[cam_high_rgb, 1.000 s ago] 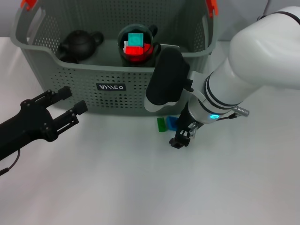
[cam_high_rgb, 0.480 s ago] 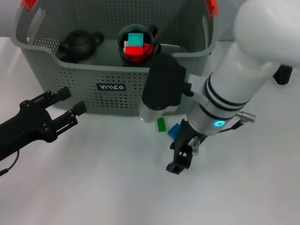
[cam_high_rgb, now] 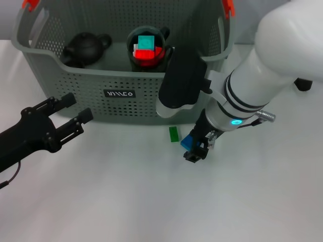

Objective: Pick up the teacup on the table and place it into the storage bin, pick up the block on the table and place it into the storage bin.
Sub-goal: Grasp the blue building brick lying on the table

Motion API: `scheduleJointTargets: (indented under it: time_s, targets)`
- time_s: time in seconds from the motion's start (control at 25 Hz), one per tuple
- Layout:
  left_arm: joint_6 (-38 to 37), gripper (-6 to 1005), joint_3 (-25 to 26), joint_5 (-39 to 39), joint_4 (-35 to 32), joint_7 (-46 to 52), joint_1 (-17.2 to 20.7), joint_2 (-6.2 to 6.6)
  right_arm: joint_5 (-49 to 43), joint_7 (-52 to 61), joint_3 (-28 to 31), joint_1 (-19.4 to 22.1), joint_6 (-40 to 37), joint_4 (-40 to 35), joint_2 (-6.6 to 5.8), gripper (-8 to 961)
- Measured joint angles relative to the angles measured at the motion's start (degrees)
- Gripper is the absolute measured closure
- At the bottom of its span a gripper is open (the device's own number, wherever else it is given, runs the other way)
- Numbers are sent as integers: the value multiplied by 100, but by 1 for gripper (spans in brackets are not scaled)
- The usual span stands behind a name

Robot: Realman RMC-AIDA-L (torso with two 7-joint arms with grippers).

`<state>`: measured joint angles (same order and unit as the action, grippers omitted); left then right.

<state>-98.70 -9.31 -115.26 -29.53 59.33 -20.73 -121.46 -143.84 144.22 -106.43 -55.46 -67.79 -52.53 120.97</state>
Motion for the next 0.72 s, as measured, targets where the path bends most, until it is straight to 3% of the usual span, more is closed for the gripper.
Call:
scheduleJointTargets:
  time_s: [0.6,0.72]
  targets:
    - [11,372,0,-32,8,0,-11,0,110,404,-9,-108,118,224,-21,357]
    - [15,372,-1,-32,8,0,-8,-1,21,491,-28,-153,185,312,-21,266]
